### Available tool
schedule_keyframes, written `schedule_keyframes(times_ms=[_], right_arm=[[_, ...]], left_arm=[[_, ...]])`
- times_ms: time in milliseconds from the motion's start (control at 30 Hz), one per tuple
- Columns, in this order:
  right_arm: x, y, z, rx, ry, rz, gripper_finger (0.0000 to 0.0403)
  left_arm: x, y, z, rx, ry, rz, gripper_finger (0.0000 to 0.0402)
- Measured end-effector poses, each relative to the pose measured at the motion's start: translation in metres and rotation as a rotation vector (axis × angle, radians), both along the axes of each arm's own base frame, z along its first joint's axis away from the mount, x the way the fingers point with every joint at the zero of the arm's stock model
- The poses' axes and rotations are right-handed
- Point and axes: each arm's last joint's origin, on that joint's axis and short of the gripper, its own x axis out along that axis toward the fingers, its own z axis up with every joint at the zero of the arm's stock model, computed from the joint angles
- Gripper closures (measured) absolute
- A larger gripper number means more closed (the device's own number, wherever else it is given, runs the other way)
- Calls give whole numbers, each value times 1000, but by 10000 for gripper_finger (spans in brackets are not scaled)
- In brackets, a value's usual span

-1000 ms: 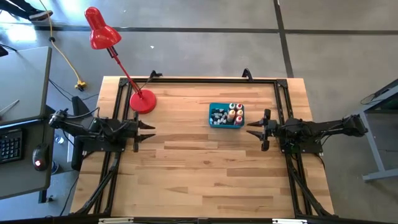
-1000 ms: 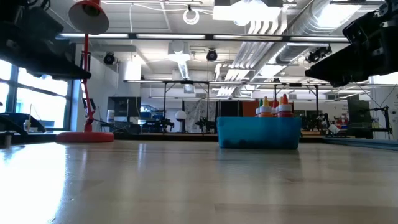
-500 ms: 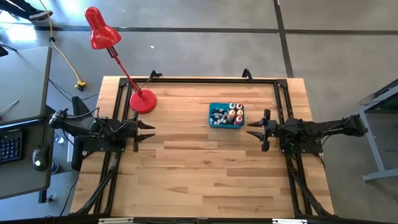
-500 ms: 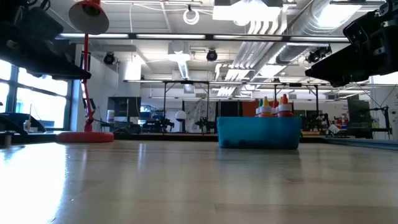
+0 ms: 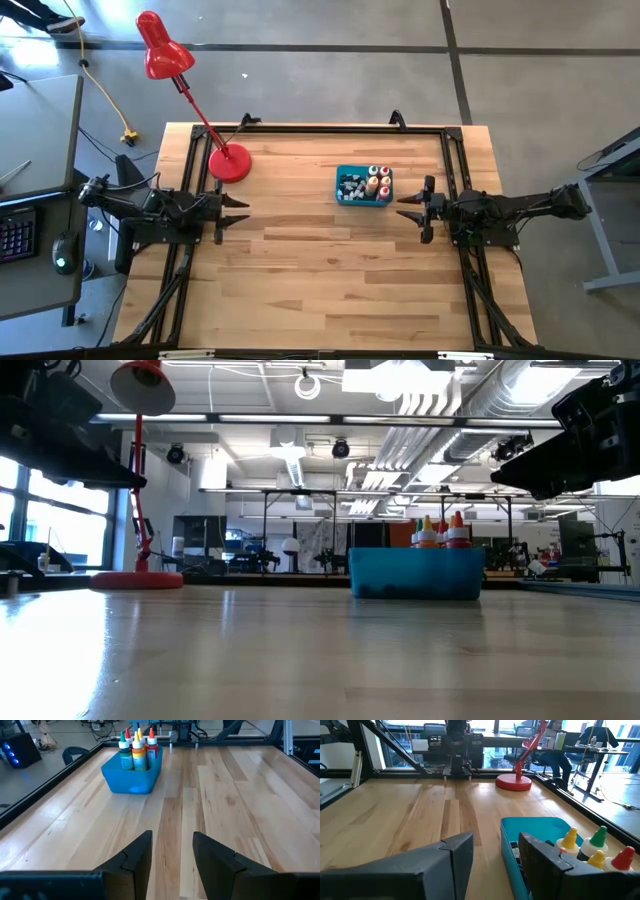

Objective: Pick & Place food coloring
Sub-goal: Return to Home Position

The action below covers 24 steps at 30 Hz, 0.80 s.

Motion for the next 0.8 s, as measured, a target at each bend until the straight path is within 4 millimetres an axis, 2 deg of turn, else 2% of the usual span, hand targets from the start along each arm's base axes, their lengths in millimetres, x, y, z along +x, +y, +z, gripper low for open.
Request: schedule_keyframes(times_ms=[800], right_arm=[[0, 0, 0, 0, 0, 0, 249]], left_arm=[[0, 0, 0, 0, 2, 0, 263]])
